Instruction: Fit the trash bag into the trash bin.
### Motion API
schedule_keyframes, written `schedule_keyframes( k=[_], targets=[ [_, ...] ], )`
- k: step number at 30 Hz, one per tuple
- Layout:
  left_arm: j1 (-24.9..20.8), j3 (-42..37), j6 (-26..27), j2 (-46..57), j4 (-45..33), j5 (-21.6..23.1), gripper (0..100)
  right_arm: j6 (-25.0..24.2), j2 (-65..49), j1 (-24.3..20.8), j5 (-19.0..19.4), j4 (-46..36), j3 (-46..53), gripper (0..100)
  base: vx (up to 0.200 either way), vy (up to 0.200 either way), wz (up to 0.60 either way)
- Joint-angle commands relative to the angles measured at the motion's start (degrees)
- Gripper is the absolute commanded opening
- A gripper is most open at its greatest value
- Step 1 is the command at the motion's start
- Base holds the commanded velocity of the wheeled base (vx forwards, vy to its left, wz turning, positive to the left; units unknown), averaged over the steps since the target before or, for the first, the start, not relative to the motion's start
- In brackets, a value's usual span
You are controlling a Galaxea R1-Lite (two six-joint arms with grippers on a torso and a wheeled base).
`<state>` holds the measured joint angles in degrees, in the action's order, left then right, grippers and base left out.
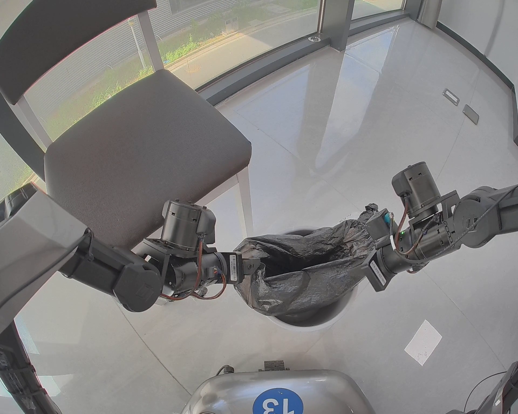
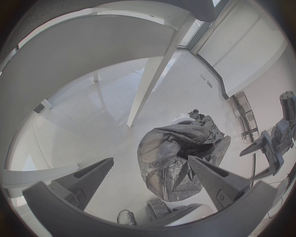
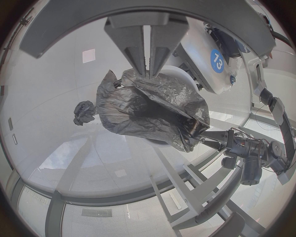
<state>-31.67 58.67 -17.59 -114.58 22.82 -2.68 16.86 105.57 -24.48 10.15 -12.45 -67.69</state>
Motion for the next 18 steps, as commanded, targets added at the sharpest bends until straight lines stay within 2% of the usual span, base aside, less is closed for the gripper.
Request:
schedule_keyframes(
  k=[1, 7, 8, 15, 18],
  targets=[
    [0.38, -0.75, 0.01, 1.38, 0.03, -0.22, 100, 0.02, -0.98, -2.59, 0.04, -1.18, 1.07, 0, 0.000, 0.000, 0.00],
    [0.21, -1.37, 0.01, 2.87, 0.03, -0.22, 100, 0.37, -1.86, -3.56, 0.04, -2.14, 1.60, 0, 0.000, 0.000, 0.00],
    [0.21, -1.54, 0.01, 3.22, 0.03, -0.22, 100, 0.37, -2.04, -3.56, 0.04, -2.14, 1.69, 100, 0.000, 0.000, 0.00],
    [0.29, -2.16, 0.10, 4.01, 0.12, -0.22, 100, 1.51, -2.47, -4.61, -0.05, -2.23, 3.89, 100, 0.000, 0.000, 0.00],
    [0.29, -1.98, 0.72, 4.01, 0.21, -0.22, 100, 7.66, -1.95, -4.61, -0.14, -2.06, 5.47, 100, 0.000, 0.000, 0.00]
  ],
)
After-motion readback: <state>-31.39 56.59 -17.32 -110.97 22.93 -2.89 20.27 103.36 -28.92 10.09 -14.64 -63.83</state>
